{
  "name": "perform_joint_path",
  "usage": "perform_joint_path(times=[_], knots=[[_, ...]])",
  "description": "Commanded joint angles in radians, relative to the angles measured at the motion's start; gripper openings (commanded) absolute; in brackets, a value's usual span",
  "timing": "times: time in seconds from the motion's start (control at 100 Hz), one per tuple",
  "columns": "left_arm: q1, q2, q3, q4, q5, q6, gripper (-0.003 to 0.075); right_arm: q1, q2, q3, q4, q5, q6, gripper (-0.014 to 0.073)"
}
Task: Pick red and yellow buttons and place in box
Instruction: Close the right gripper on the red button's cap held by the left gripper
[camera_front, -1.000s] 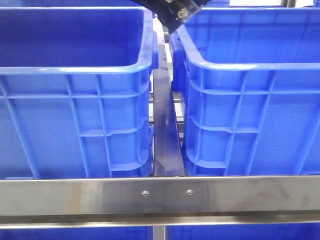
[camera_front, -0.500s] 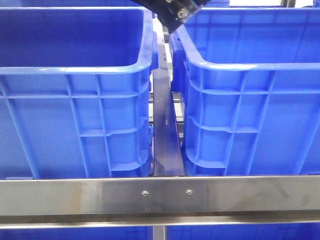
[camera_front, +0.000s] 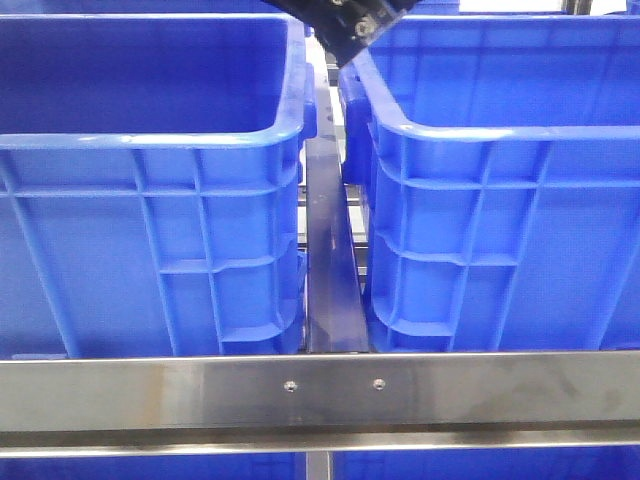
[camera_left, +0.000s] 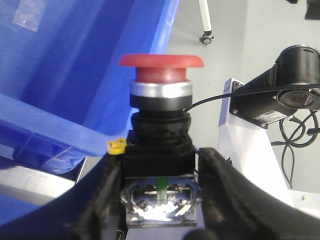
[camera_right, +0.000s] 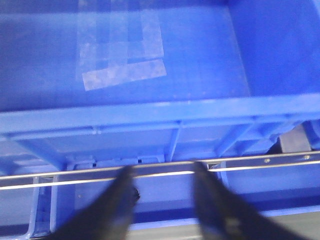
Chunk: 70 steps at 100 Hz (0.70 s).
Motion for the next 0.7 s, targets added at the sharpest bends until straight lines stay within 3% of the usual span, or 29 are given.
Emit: perform_joint_path(times=[0.0, 0.04, 0.18, 0.38, 0.53, 0.69], knots=[[-0.009, -0.05, -0.027, -0.072, 0.037, 0.001, 0.0085, 0.004, 0.026, -0.066, -0.006, -0.047, -0.002, 0.051], [-0.009, -0.05, -0.027, -0.072, 0.037, 0.001, 0.0085, 0.004, 0.033, -0.089, -0.001, -0.047, -0.002, 0.0545], [-0.009, -0.05, -0.027, -0.072, 0.037, 0.001, 0.0085, 0.014, 0.057, -0.136, 0.037, -0.048, -0.002, 0.0537], [-0.009, -0.05, -0.027, -0.072, 0.037, 0.001, 0.0085, 0.116, 0.131, -0.207, 0.174, -0.04, -0.003, 0.0537], [-0.009, -0.05, -0.027, -0.072, 0.037, 0.001, 0.0085, 0.189, 0.223, -0.27, 0.378, -0.037, -0.021, 0.0537], [-0.009, -0.05, -0.027, -0.072, 0.037, 0.001, 0.0085, 0.225, 0.323, -0.324, 0.653, -0.027, -0.147, 0.0537]])
